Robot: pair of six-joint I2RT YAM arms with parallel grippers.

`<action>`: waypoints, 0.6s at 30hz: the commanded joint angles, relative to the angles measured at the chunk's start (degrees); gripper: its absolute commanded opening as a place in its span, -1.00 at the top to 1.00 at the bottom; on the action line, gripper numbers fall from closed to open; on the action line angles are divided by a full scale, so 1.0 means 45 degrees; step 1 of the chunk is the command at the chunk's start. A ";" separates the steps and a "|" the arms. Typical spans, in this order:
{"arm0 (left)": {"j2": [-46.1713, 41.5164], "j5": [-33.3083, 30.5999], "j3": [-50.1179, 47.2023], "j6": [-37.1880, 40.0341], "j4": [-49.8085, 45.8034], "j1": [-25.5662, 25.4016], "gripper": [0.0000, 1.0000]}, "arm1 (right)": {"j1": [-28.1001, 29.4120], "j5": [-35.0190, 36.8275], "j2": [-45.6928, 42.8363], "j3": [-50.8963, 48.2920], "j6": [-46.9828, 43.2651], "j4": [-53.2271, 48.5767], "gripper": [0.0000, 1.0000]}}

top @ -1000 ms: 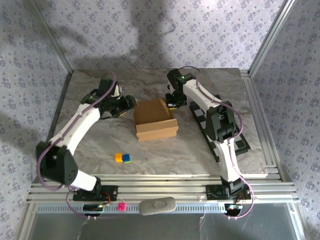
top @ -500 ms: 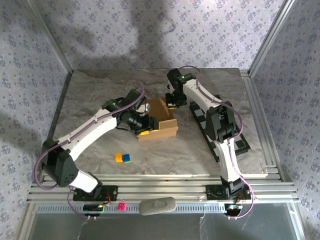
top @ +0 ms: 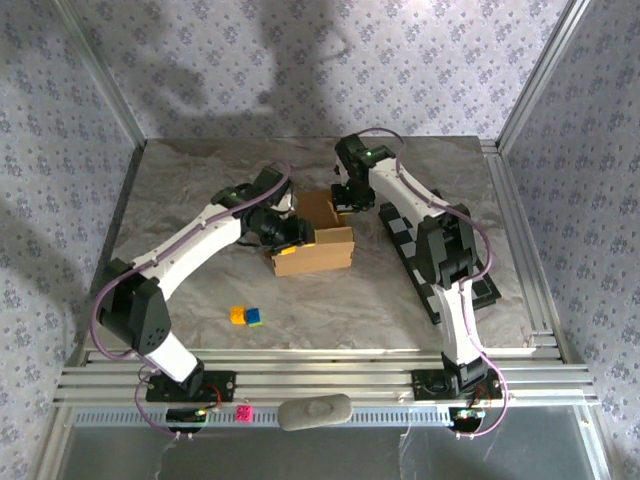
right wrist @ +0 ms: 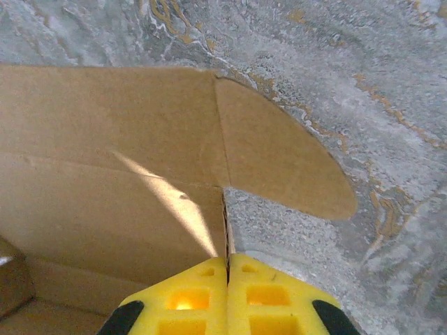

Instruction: Fold the paper box

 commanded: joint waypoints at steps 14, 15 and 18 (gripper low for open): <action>-0.1967 -0.2028 0.1697 0.0638 -0.0538 0.1430 -0.39 | 0.0458 0.0692 -0.3583 -0.3859 -0.0889 0.3038 1.00; -0.2224 -0.1933 0.1642 0.0790 -0.0624 0.1874 -0.40 | 0.0450 0.0749 -0.3610 -0.3872 -0.1056 0.3355 1.00; -0.2501 -0.1775 0.1453 0.1447 -0.0865 0.3336 -0.40 | 0.0392 0.0827 -0.3553 -0.3759 -0.1586 0.4107 1.00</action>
